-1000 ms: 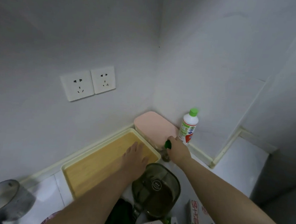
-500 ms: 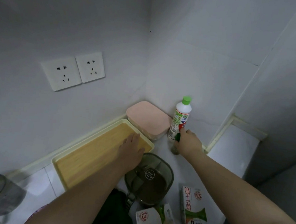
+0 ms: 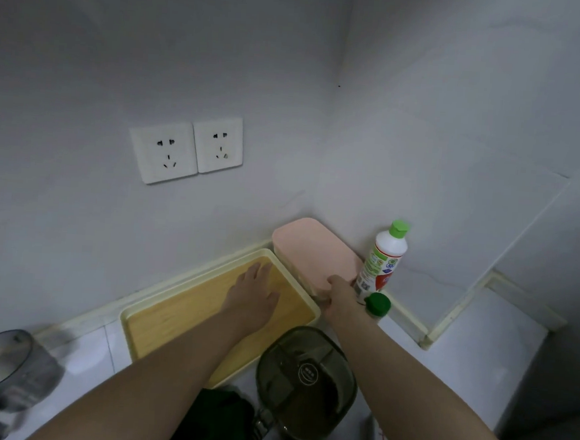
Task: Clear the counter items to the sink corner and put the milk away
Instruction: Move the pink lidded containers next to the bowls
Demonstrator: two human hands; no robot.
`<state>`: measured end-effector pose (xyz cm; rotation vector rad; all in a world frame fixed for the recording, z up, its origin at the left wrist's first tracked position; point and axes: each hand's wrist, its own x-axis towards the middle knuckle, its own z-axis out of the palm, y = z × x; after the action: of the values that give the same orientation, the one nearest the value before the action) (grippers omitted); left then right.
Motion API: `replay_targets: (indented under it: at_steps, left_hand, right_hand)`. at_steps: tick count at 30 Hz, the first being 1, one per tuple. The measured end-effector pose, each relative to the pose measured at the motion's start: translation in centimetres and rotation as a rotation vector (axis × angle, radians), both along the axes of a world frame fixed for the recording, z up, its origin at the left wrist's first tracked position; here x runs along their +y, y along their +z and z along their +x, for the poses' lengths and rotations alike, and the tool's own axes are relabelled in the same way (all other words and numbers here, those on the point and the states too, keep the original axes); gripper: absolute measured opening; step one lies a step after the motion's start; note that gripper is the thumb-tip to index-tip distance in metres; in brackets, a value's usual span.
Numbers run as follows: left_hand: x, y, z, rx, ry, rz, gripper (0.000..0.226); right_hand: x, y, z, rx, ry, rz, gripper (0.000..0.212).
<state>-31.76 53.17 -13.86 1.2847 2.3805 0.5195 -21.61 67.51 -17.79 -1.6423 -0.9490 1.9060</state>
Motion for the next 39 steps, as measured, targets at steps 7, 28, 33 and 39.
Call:
replay_targets:
  at_steps: [7,28,33,39]
  left_hand:
    - [0.1,-1.4,-1.4,-0.039,0.009,-0.024,0.061]
    - [-0.1,-1.8,-3.8,-0.293,0.141,0.027,0.059]
    - [-0.8,0.5,-3.4,-0.436,0.245,0.154,0.056]
    - [-3.7,3.7,-4.4,-0.465,0.438,0.308,0.057]
  right_hand:
    - [-0.8,2.5,-1.3,0.066,-0.062,-0.129,0.055]
    - [-0.4,5.3,-4.1,0.181,-0.069,-0.167,0.028]
    - [-2.4,6.5,-2.9,0.167,0.014,-0.164,0.021]
    - [-5.5,9.5,-1.8,0.129,0.173,-0.116,0.053]
